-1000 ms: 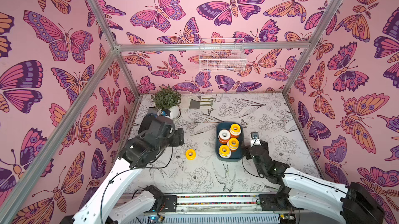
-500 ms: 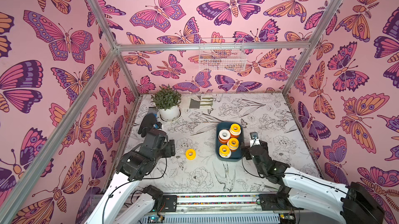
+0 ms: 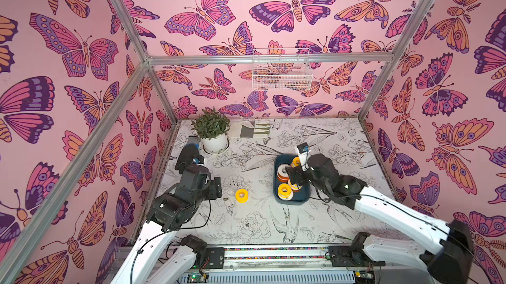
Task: Put the sealing tape into the storage box
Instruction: Pick up the sealing tape at the center of the board.
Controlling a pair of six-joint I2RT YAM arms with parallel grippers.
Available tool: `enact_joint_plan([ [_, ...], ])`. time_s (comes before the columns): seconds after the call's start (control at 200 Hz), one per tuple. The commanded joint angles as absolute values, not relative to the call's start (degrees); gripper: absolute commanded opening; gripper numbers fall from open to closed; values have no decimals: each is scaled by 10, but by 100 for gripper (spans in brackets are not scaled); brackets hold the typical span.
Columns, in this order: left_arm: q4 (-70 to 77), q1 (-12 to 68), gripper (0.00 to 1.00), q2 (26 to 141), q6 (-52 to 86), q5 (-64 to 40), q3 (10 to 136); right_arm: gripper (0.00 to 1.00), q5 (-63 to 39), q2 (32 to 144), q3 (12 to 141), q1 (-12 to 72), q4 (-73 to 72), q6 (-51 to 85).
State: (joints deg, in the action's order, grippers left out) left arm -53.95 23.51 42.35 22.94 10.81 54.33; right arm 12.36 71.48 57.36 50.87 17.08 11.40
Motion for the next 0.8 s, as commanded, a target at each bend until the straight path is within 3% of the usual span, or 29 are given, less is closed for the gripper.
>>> enact_joint_plan([
  [0.0,-534,227,81,419,221,98,533,91,38,809,677,542,295,118],
  [0.431,-534,221,82,414,223,103,531,91,-24,1208,1051,619,488,70],
  [0.796,-534,218,83,414,222,102,531,91,-13,1333,1170,650,540,60],
])
